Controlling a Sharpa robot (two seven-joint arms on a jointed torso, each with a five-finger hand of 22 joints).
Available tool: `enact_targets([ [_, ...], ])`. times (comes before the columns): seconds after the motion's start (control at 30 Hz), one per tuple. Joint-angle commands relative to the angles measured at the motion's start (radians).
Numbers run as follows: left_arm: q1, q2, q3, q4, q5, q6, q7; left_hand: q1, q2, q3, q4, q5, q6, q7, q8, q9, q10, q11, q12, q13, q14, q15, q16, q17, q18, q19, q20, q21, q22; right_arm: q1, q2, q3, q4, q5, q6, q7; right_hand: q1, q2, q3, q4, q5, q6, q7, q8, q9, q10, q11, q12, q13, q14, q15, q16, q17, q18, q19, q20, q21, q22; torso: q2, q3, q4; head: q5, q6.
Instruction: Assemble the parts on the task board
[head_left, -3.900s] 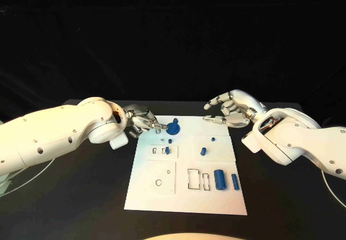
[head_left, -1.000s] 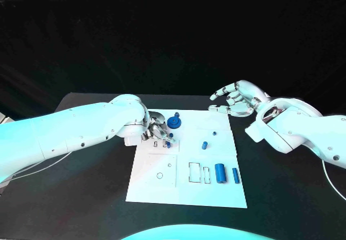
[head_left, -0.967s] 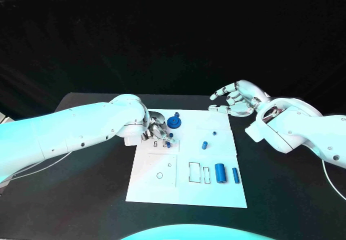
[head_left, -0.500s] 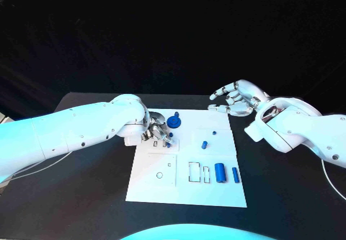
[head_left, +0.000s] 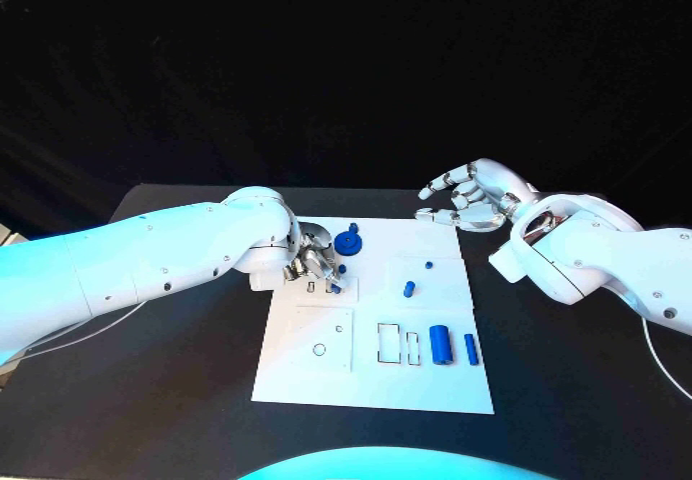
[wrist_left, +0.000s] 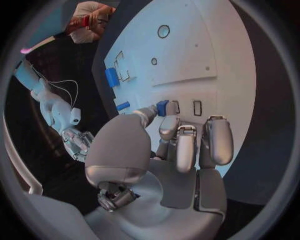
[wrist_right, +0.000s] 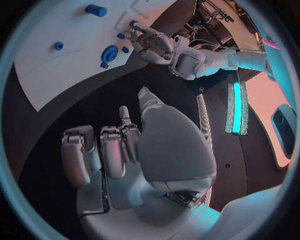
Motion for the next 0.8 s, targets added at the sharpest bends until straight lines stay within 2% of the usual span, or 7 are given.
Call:
enact_targets([
  [0.03, -0.002, 0.001, -0.001, -0.001, 0.034, -0.011, 0.007, 0.009, -0.004, 0.088, -0.041, 0.006, -0.002, -0.010, 0.016, 0.021, 0.005, -0.005, -0.006, 0.001, 0.099, -0.005, 0.005, 0.250, -0.014, 0.003, -0.007, 0.003, 0.002, 0.000, 0.001, 0.000, -0.001, -0.010, 0.016, 0.002, -0.001, 0.004, -0.003, -0.003, 0.004, 0.008, -0.001, 0.005, 0.001, 0.002, -0.006, 0.002, 0.151, 0.082, 0.000, -0.004, 0.170, -0.014, 0.105, 0.002, 0.004, 0.263, -0.001, -0.0001, -0.0003, 0.000, 0.000],
  [0.1, -0.002, 0.000, -0.001, -0.001, 0.044, -0.020, 0.011, 0.002, -0.009, 0.185, -0.086, 0.007, -0.004, -0.008, 0.033, 0.040, 0.005, -0.008, -0.011, -0.002, 0.098, -0.005, 0.004, 0.249, -0.014, 0.004, -0.008, 0.004, 0.003, 0.000, 0.001, 0.000, -0.001, -0.011, 0.018, 0.001, -0.001, 0.004, -0.002, -0.003, 0.005, 0.009, -0.001, 0.005, 0.001, 0.002, -0.006, 0.001, 0.150, 0.082, 0.000, -0.004, 0.169, -0.014, 0.105, 0.002, 0.004, 0.263, 0.000, -0.0003, -0.0002, 0.000, 0.000],
  [0.17, -0.003, -0.003, -0.001, 0.000, 0.050, -0.026, 0.015, -0.067, -0.041, 0.325, -0.142, 0.009, -0.007, -0.011, 0.067, 0.081, -0.008, -0.007, -0.041, -0.038, 0.097, -0.003, 0.002, 0.246, -0.013, 0.003, -0.009, 0.003, 0.003, 0.000, 0.000, 0.000, -0.001, -0.011, 0.020, -0.001, -0.001, 0.004, -0.002, -0.003, 0.005, 0.009, -0.001, 0.005, 0.001, 0.002, -0.006, 0.001, 0.150, 0.082, 0.000, -0.004, 0.169, -0.014, 0.105, 0.002, 0.004, 0.263, 0.000, -0.0003, -0.0002, 0.000, 0.000],
  [0.23, -0.003, -0.006, -0.001, 0.002, 0.055, -0.030, 0.019, -0.111, -0.049, 0.380, -0.173, 0.012, -0.008, -0.014, 0.084, 0.103, -0.008, -0.009, -0.052, -0.052, 0.097, -0.009, 0.002, 0.246, -0.014, 0.002, -0.009, 0.002, 0.001, 0.000, 0.000, 0.000, 0.000, -0.011, 0.021, -0.003, -0.001, 0.005, -0.002, -0.003, 0.006, 0.009, -0.001, 0.005, 0.001, 0.002, -0.007, 0.001, 0.150, 0.082, 0.000, -0.004, 0.168, -0.014, 0.105, 0.002, 0.004, 0.263, 0.000, -0.0005, 0.0008, 0.000, 0.003],
  [0.57, -0.003, -0.045, 0.000, 0.029, 0.111, -0.061, 0.026, -0.168, -0.062, 0.421, -0.206, 0.045, -0.001, -0.021, 0.106, 0.128, 0.002, -0.016, -0.057, -0.058, 0.097, -0.014, 0.000, 0.244, -0.015, 0.006, -0.013, 0.004, 0.007, 0.000, -0.004, 0.000, 0.001, -0.011, 0.028, -0.008, 0.004, 0.006, 0.000, -0.004, 0.026, 0.009, -0.002, 0.007, 0.001, 0.002, -0.007, 0.001, 0.150, 0.082, -0.001, -0.005, 0.168, -0.014, 0.105, 0.001, 0.004, 0.263, -0.001, 0.0005, 0.0011, 0.001, 0.004],
  [0.7, -0.003, -0.065, 0.001, 0.046, 0.109, -0.087, 0.029, -0.199, -0.073, 0.429, -0.224, 0.148, 0.007, -0.028, 0.121, 0.143, 0.024, -0.023, -0.045, -0.040, 0.098, -0.020, 0.002, 0.247, -0.017, 0.015, -0.019, 0.009, 0.019, 0.000, -0.007, 0.000, 0.001, -0.011, 0.028, -0.009, 0.005, 0.006, 0.000, -0.004, 0.028, 0.009, -0.002, 0.008, 0.001, 0.002, -0.008, 0.001, 0.150, 0.082, -0.001, -0.005, 0.168, -0.014, 0.105, 0.001, 0.004, 0.263, -0.001, 0.0013, 0.0013, 0.004, 0.003],
  [0.8, -0.004, -0.077, 0.001, 0.061, 0.080, -0.114, 0.036, -0.222, -0.089, 0.431, -0.239, 0.279, 0.023, -0.037, 0.140, 0.157, 0.055, -0.032, -0.017, -0.005, 0.098, -0.029, 0.001, 0.246, -0.022, 0.031, -0.027, 0.021, 0.045, -0.001, -0.007, 0.000, 0.001, -0.011, 0.029, -0.009, 0.004, 0.006, 0.000, -0.003, 0.033, 0.008, -0.002, 0.008, 0.001, 0.001, -0.008, 0.000, 0.149, 0.081, -0.002, -0.005, 0.167, -0.014, 0.105, 0.000, 0.004, 0.263, 0.000, 0.0009, 0.0011, 0.006, 0.004],
])
